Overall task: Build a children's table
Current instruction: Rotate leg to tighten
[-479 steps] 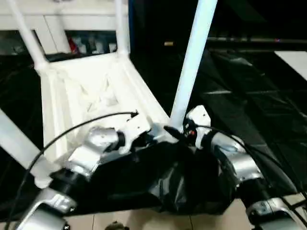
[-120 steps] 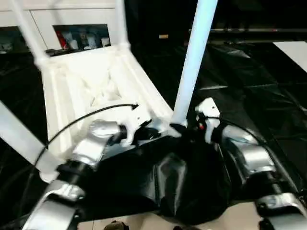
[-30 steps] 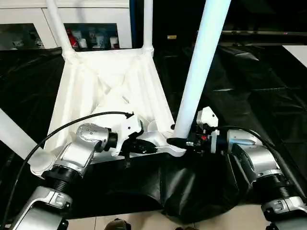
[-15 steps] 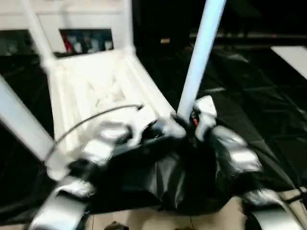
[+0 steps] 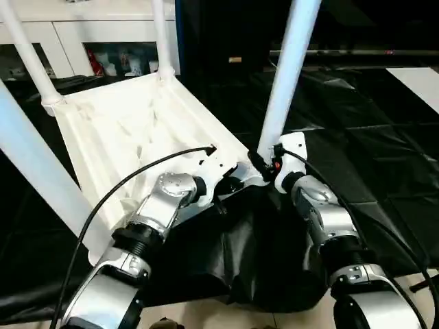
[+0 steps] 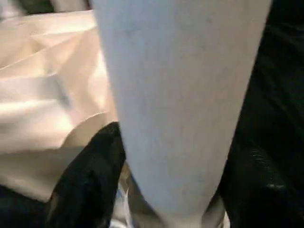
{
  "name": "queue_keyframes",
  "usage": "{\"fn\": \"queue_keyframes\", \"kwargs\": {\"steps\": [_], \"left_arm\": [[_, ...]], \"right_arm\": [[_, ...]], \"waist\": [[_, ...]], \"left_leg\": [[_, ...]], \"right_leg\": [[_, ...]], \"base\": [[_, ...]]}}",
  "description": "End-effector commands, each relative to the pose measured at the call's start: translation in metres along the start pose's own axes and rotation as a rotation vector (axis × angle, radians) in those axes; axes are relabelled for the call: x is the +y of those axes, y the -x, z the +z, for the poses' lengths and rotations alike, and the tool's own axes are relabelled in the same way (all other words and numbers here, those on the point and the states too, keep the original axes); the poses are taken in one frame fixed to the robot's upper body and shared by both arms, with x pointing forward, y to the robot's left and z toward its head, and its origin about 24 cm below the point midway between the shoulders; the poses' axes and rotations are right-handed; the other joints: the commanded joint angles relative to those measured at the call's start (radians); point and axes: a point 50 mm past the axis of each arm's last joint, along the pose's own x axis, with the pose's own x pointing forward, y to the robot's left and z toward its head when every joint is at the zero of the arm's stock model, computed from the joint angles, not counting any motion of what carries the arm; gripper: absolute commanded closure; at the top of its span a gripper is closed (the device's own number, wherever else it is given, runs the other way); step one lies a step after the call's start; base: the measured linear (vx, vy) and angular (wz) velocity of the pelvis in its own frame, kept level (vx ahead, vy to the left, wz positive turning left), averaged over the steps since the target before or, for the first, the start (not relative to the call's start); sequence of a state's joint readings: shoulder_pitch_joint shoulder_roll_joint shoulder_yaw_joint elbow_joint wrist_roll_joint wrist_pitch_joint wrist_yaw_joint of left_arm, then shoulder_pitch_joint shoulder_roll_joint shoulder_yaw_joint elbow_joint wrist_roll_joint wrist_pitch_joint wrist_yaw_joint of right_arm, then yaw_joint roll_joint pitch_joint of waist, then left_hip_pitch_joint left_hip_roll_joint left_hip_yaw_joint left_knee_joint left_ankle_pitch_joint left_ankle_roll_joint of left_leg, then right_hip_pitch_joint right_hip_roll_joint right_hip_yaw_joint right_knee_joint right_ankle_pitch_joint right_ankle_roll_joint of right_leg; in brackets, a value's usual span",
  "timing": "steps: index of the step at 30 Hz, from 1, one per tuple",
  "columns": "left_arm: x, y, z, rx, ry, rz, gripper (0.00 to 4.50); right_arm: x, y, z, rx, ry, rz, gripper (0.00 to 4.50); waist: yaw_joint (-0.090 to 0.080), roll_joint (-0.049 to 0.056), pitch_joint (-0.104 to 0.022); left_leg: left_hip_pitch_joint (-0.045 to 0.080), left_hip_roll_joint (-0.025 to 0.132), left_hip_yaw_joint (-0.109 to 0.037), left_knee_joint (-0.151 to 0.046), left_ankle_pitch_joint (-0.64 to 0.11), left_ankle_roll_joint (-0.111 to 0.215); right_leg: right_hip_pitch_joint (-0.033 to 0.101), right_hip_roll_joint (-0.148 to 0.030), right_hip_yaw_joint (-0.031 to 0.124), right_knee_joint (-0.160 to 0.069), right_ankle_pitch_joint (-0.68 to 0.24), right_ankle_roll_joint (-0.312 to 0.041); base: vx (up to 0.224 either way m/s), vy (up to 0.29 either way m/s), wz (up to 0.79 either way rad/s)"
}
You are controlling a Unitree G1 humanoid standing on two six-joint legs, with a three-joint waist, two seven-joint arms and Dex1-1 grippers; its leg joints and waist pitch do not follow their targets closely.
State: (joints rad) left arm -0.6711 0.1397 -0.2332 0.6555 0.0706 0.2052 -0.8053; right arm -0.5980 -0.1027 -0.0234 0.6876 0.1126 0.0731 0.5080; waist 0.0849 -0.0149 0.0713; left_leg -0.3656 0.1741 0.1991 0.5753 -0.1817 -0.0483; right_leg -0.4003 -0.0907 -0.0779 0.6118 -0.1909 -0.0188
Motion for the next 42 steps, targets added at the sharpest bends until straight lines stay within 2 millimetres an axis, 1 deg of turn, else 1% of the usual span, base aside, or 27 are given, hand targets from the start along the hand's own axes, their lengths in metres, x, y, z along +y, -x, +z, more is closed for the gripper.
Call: {"fn": "queue_keyframes", "kwargs": {"steps": [1, 2, 5, 7, 9, 10, 11, 12, 14, 15, 17, 19, 21, 23, 24, 25, 26, 28, 29, 31, 33, 35, 37, 39, 40, 41, 42], "left_arm": [[-0.004, 0.000, 0.007, -0.073, -0.019, -0.049, 4.50], [-0.004, 0.003, 0.006, -0.072, -0.022, -0.066, 4.50], [-0.002, 0.014, -0.001, -0.055, -0.025, -0.135, 4.50], [-0.002, 0.017, -0.003, -0.056, -0.031, -0.161, 4.50], [-0.004, 0.024, -0.004, -0.071, -0.029, -0.217, 4.50], [-0.004, 0.025, -0.004, -0.075, -0.028, -0.231, 4.50], [-0.007, 0.031, -0.005, -0.086, -0.024, -0.297, 4.50], [-0.007, 0.031, -0.005, -0.086, -0.024, -0.297, 4.50], [-0.010, 0.037, -0.007, -0.082, -0.014, -0.347, 4.50], [-0.010, 0.037, -0.007, -0.082, -0.014, -0.347, 4.50], [-0.013, 0.041, -0.010, -0.069, -0.009, -0.381, 4.50], [-0.013, 0.042, -0.010, -0.067, -0.009, -0.385, 4.50], [-0.013, 0.043, -0.011, -0.065, -0.008, -0.388, 4.50], [-0.013, 0.044, -0.013, -0.059, -0.008, -0.388, 4.50], [-0.013, 0.044, -0.013, -0.057, -0.008, -0.389, 4.50], [-0.013, 0.045, -0.014, -0.056, -0.008, -0.389, 4.50], [-0.013, 0.046, -0.014, -0.052, -0.008, -0.389, 4.50], [-0.014, 0.046, -0.014, -0.052, -0.007, -0.389, 4.50], [-0.014, 0.047, -0.014, -0.049, -0.006, -0.389, 4.50], [-0.014, 0.047, -0.014, -0.048, -0.006, -0.389, 4.50], [-0.014, 0.047, -0.014, -0.048, -0.006, -0.388, 4.50], [-0.014, 0.047, -0.014, -0.047, -0.009, -0.377, 4.50], [-0.013, 0.046, -0.014, -0.048, -0.015, -0.356, 4.50], [-0.012, 0.045, -0.014, -0.049, -0.017, -0.337, 4.50], [-0.009, 0.040, -0.013, -0.049, -0.020, -0.283, 4.50], [-0.007, 0.036, -0.012, -0.049, -0.020, -0.239, 4.50], [-0.005, 0.032, -0.010, -0.049, -0.015, -0.193, 4.50]], "right_arm": [[0.024, -0.004, -0.010, 0.048, 0.011, 0.184, 1.46], [0.022, -0.001, -0.009, 0.051, 0.025, 0.219, 1.46], [0.014, 0.014, -0.007, 0.073, 0.104, 0.339, 1.46], [0.011, 0.019, -0.006, 0.084, 0.125, 0.370, 1.46], [0.005, 0.027, -0.005, 0.092, 0.144, 0.424, 1.46], [0.005, 0.028, -0.004, 0.092, 0.147, 0.436, 1.46], [0.002, 0.034, -0.002, 0.092, 0.159, 0.479, 1.46], [0.002, 0.034, -0.002, 0.092, 0.159, 0.479, 1.46], [0.002, 0.040, -0.001, 0.096, 0.164, 0.534, 1.46], [0.002, 0.040, -0.001, 0.096, 0.164, 0.534, 1.46], [0.004, 0.044, 0.000, 0.094, 0.150, 0.592, 1.46], [0.005, 0.045, 0.000, 0.093, 0.149, 0.600, 1.46], [0.005, 0.045, 0.000, 0.085, 0.155, 0.604, 1.46], [0.006, 0.046, -0.002, 0.091, 0.156, 0.618, 1.70], [0.006, 0.047, -0.002, 0.095, 0.154, 0.623, 1.70], [0.006, 0.047, -0.003, 0.098, 0.153, 0.627, 1.78], [0.006, 0.048, -0.005, 0.109, 0.153, 0.637, 1.96], [0.006, 0.049, -0.005, 0.114, 0.155, 0.640, 1.96], [0.006, 0.050, -0.006, 0.124, 0.156, 0.646, 2.17], [0.006, 0.051, -0.007, 0.131, 0.161, 0.651, 2.22], [0.006, 0.051, -0.008, 0.136, 0.166, 0.653, 2.43], [0.006, 0.052, -0.009, 0.139, 0.169, 0.655, 2.45], [0.006, 0.051, -0.009, 0.141, 0.173, 0.655, 2.48], [0.006, 0.051, -0.010, 0.142, 0.172, 0.650, 2.51], [0.005, 0.048, -0.014, 0.145, 0.168, 0.599, 2.51], [0.003, 0.045, -0.017, 0.148, 0.164, 0.544, 2.52], [0.001, 0.041, -0.021, 0.143, 0.142, 0.469, 2.52]], "waist": [[0.004, -0.012, -0.057], [0.005, -0.011, -0.057], [0.007, -0.012, -0.058], [0.007, -0.012, -0.058], [0.007, -0.011, -0.058], [0.008, -0.011, -0.056], [0.010, -0.011, -0.057], [0.010, -0.011, -0.058], [0.010, -0.009, -0.059], [0.010, -0.010, -0.059], [0.015, -0.009, -0.059], [0.018, -0.009, -0.059], [0.019, -0.010, -0.058], [0.020, -0.012, -0.057], [0.019, -0.013, -0.057], [0.020, -0.012, -0.057], [0.020, -0.012, -0.057], [0.020, -0.013, -0.057], [0.019, -0.014, -0.056], [0.021, -0.014, -0.056], [0.020, -0.014, -0.055], [0.020, -0.015, -0.055], [0.019, -0.019, -0.053], [0.020, -0.019, -0.053], [0.019, -0.024, -0.051], [0.018, -0.022, -0.049], [0.018, -0.022, -0.048]], "left_leg": [[0.003, 0.058, -0.030, -0.066, -0.177, 0.077], [0.005, 0.059, -0.029, -0.065, -0.168, 0.083], [0.003, 0.061, -0.028, -0.063, -0.148, 0.096], [0.003, 0.062, -0.028, -0.063, -0.144, 0.105], [0.005, 0.063, -0.027, -0.062, -0.151, 0.106], [0.003, 0.064, -0.027, -0.063, -0.156, 0.103], [0.005, 0.066, -0.027, -0.063, -0.157, 0.101], [0.005, 0.067, -0.027, -0.063, -0.154, 0.102], [0.006, 0.068, -0.025, -0.062, -0.143, 0.106], [0.006, 0.067, -0.024, -0.061, -0.138, 0.108], [0.005, 0.069, -0.024, -0.060, -0.123, 0.115], [0.006, 0.069, -0.023, -0.060, -0.126, 0.116], [0.007, 0.067, -0.023, -0.061, -0.137, 0.108], [0.005, 0.066, -0.025, -0.062, -0.143, 0.098], [0.006, 0.066, -0.025, -0.063, -0.143, 0.096], [0.007, 0.067, -0.025, -0.063, -0.144, 0.094], [0.007, 0.068, -0.025, -0.063, -0.143, 0.094], [0.006, 0.066, -0.025, -0.062, -0.134, 0.097], [0.005, 0.066, -0.024, -0.062, -0.131, 0.099], [0.006, 0.066, -0.024, -0.062, -0.127, 0.101], [0.006, 0.066, -0.024, -0.062, -0.130, 0.102], [0.006, 0.066, -0.025, -0.062, -0.129, 0.102], [0.006, 0.065, -0.024, -0.062, -0.130, 0.104], [0.007, 0.065, -0.024, -0.062, -0.133, 0.104], [0.006, 0.065, -0.024, -0.062, -0.133, 0.105], [0.007, 0.065, -0.024, -0.063, -0.143, 0.099], [0.008, 0.064, -0.024, -0.064, -0.152, 0.094]], "right_leg": [[0.046, -0.076, 0.057, -0.086, -0.234, -0.189], [0.046, -0.076, 0.056, -0.085, -0.221, -0.196], [0.049, -0.075, 0.055, -0.079, -0.184, -0.211], [0.048, -0.075, 0.056, -0.077, -0.170, -0.220], [0.047, -0.075, 0.055, -0.077, -0.173, -0.228], [0.048, -0.077, 0.055, -0.077, -0.183, -0.232], [0.047, -0.076, 0.056, -0.077, -0.186, -0.232], [0.048, -0.076, 0.056, -0.075, -0.177, -0.234], [0.045, -0.074, 0.055, -0.071, -0.154, -0.249], [0.045, -0.072, 0.055, -0.070, -0.146, -0.252], [0.047, -0.073, 0.056, -0.066, -0.117, -0.258], [0.045, -0.074, 0.056, -0.067, -0.124, -0.258], [0.044, -0.074, 0.056, -0.070, -0.145, -0.253], [0.045, -0.076, 0.057, -0.073, -0.167, -0.243], [0.045, -0.075, 0.057, -0.073, -0.175, -0.240], [0.044, -0.076, 0.057, -0.073, -0.178, -0.239], [0.045, -0.076, 0.057, -0.073, -0.177, -0.239], [0.045, -0.075, 0.057, -0.072, -0.167, -0.238], [0.044, -0.074, 0.057, -0.072, -0.164, -0.238], [0.044, -0.074, 0.057, -0.071, -0.161, -0.238], [0.044, -0.074, 0.057, -0.072, -0.168, -0.237], [0.044, -0.075, 0.057, -0.072, -0.166, -0.238], [0.043, -0.074, 0.057, -0.073, -0.170, -0.235], [0.043, -0.075, 0.057, -0.074, -0.185, -0.231], [0.042, -0.074, 0.057, -0.075, -0.191, -0.227], [0.039, -0.075, 0.058, -0.079, -0.213, -0.223], [0.039, -0.076, 0.058, -0.082, -0.233, -0.217]], "base": [[0.000, 0.000, 0.00], [0.000, 0.000, 0.00], [0.000, 0.000, 0.00], [0.000, 0.000, 0.00], [0.000, 0.000, 0.00], [0.000, 0.000, 0.00], [0.000, 0.000, 0.00], [0.000, 0.000, 0.00], [0.000, 0.000, 0.00], [0.000, 0.000, 0.00], [0.000, 0.000, 0.00], [0.000, 0.000, 0.00], [0.000, 0.000, 0.00], [0.000, 0.000, 0.00], [0.000, 0.000, 0.00], [0.000, 0.000, 0.00], [0.000, 0.000, 0.00], [0.000, 0.000, 0.00], [0.000, 0.000, 0.00], [0.000, 0.000, 0.00], [0.000, 0.000, 0.00], [0.000, 0.000, 0.00], [0.000, 0.000, 0.00], [0.000, 0.000, 0.00], [0.000, 0.000, 0.00], [0.000, 0.000, 0.00], [0.000, 0.000, 0.00]]}}
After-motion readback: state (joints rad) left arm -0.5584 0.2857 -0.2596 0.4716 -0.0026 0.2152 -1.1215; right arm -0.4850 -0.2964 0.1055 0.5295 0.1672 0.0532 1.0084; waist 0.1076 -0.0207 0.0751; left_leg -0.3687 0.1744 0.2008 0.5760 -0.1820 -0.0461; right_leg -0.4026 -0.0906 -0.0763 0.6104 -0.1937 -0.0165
